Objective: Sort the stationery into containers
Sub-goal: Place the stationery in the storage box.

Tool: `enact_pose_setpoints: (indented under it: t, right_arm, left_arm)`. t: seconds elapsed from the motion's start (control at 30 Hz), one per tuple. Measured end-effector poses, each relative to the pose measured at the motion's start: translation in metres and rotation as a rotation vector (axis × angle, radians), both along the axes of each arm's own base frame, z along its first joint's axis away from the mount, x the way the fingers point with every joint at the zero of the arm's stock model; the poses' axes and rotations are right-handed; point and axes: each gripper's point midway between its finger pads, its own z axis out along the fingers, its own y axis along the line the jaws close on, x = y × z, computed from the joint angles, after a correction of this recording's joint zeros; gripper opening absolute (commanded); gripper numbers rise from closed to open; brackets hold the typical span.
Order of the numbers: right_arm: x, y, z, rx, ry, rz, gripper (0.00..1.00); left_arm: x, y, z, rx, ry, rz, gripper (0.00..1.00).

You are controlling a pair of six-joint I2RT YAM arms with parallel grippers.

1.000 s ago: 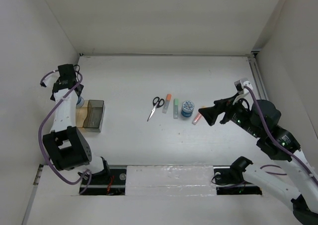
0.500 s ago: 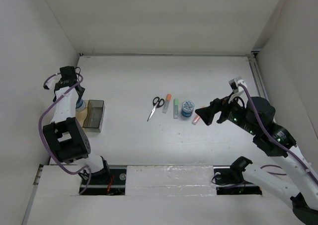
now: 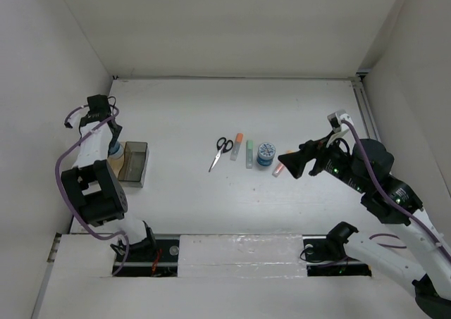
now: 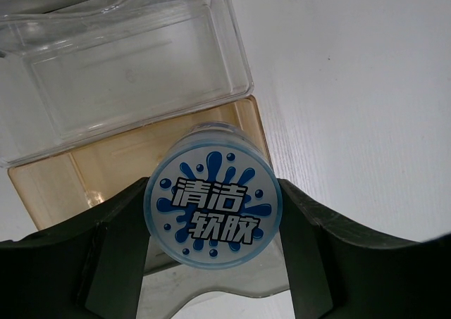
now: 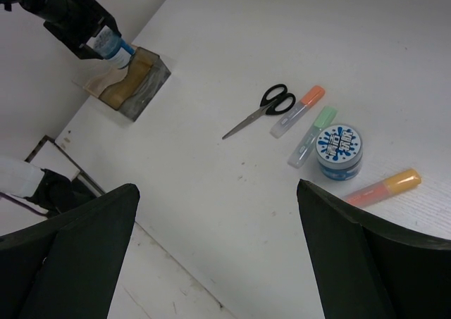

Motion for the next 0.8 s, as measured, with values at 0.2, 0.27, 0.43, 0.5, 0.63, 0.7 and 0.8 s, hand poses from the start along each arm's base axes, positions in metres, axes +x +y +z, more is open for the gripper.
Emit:
enact_pose_setpoints:
  t: [0.2, 0.27, 0.43, 0.5, 0.63, 0.7, 0.8]
  right_arm:
    - [0.000, 0.001, 0.000, 0.002, 0.005, 0.002, 1.00]
    - [0.000, 0.001, -0.001, 0.003, 0.007, 0.003, 1.00]
    - [0.000, 0.002, 0.000, 0.004, 0.007, 0.006, 1.00]
    - [-0.001, 0.002, 0.000, 0.004, 0.007, 0.006, 1.00]
    - [-0.001, 0.001, 0.000, 0.006, 0.005, 0.007, 1.00]
    - [-0.001, 0.001, 0.000, 0.006, 0.005, 0.007, 1.00]
    - [-0.001, 0.001, 0.000, 0.006, 0.005, 0.008, 1.00]
  left_arm:
    - [0.001, 0.000, -0.018, -0.017, 0.033, 0.003, 0.00]
    - [0.001, -0.001, -0.020, -0.019, 0.037, 0.003, 0.00]
    - [0.004, -0.002, -0.021, -0.026, 0.027, -0.004, 0.25]
    - [0.004, -0.002, -0.021, -0.027, 0.025, -0.006, 0.48]
    - [0.006, -0.006, -0.020, -0.016, 0.029, -0.019, 0.75]
    - [0.009, -0.009, -0.020, -0.011, 0.024, -0.027, 0.79]
    - [0.011, -0.012, -0.019, -0.006, 0.024, -0.033, 0.87]
